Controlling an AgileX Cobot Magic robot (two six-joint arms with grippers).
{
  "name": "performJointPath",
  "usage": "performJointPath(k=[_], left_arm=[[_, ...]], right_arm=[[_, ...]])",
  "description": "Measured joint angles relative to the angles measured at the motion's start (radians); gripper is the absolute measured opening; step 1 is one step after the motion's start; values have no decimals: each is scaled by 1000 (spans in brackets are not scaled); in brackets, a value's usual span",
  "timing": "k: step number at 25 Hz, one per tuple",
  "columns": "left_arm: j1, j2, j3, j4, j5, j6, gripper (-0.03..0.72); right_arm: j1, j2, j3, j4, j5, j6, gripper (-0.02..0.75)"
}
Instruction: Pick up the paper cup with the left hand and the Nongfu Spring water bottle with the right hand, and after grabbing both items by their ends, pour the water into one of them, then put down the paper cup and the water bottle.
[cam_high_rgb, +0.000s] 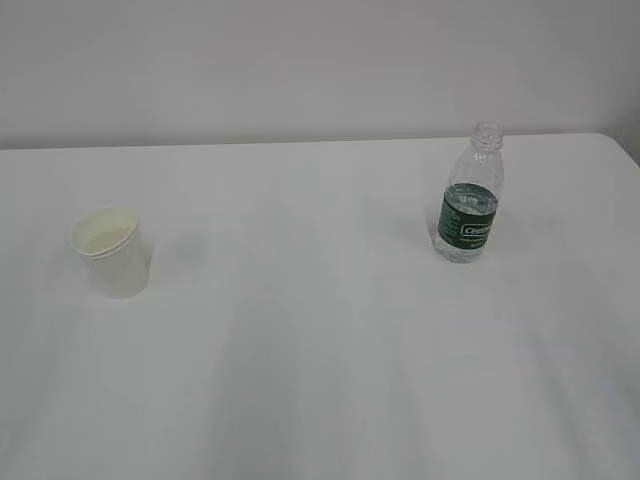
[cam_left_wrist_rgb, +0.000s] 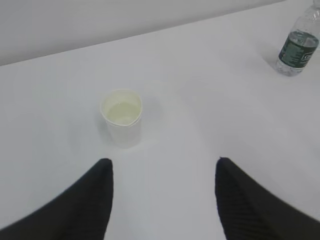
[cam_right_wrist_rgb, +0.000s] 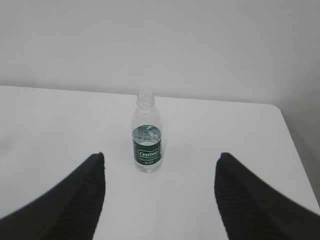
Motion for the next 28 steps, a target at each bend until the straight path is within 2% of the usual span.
performJointPath(k=[10, 28], left_arm=[[0, -238, 0, 2, 96, 0, 450], [0, -332, 0, -20, 362, 0, 445]], right_arm=[[0, -160, -4, 0, 155, 0, 522], [0, -282, -40, 30, 495, -6, 521]])
